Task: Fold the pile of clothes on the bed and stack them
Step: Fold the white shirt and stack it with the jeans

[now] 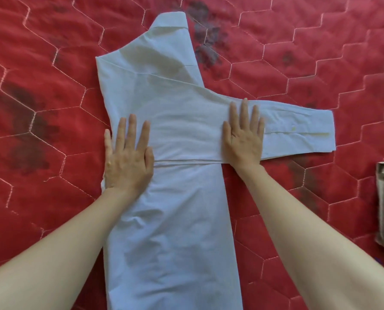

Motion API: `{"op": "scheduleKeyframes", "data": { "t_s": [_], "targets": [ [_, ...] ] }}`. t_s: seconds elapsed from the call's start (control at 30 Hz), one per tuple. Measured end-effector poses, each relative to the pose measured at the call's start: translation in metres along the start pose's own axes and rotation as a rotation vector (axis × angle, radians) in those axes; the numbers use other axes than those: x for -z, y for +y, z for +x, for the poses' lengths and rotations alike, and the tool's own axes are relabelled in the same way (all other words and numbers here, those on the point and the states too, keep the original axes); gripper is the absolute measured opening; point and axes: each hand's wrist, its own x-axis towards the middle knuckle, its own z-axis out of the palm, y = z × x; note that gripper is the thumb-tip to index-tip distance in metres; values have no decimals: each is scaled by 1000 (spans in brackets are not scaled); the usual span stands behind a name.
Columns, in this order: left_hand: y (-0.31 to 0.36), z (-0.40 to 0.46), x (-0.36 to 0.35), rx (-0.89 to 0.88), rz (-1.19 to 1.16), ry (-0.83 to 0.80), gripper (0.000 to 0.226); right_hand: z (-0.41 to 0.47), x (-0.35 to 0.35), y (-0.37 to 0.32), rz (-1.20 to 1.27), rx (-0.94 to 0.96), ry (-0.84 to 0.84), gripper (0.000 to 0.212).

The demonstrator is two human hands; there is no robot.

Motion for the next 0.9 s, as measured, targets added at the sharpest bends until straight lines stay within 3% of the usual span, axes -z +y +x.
{"op": "scheduleKeyframes", "data": {
  "t_s": [0.1,0.17,0.43,0.6,0.67,0.77,0.83,0.9],
  "targets": [
    [2,1,5,7,42,-26,59,-14,13,50,-14,105,-28,56],
    [7,6,9,-26,44,-52,60,-18,18,77,2,73,-9,56],
    [72,65,3,-304,32,-150,56,-13,30,154,206,-638,153,62],
    [89,77,-1,-379,84,-203,56,5,47,176,271,-729,201,76],
    [89,77,2,-400,84,-215,57,15,57,181,437,-745,158,68],
    [86,71,15,-460,28,-208,53,20,71,179,726,-707,174,31],
    [86,65,24,-488,-77,-216,46,15,88,169,740,-661,206,17],
    [90,62,36,-409,-262,-285,38,5,108,149,690,-588,271,16]
  ]
}}
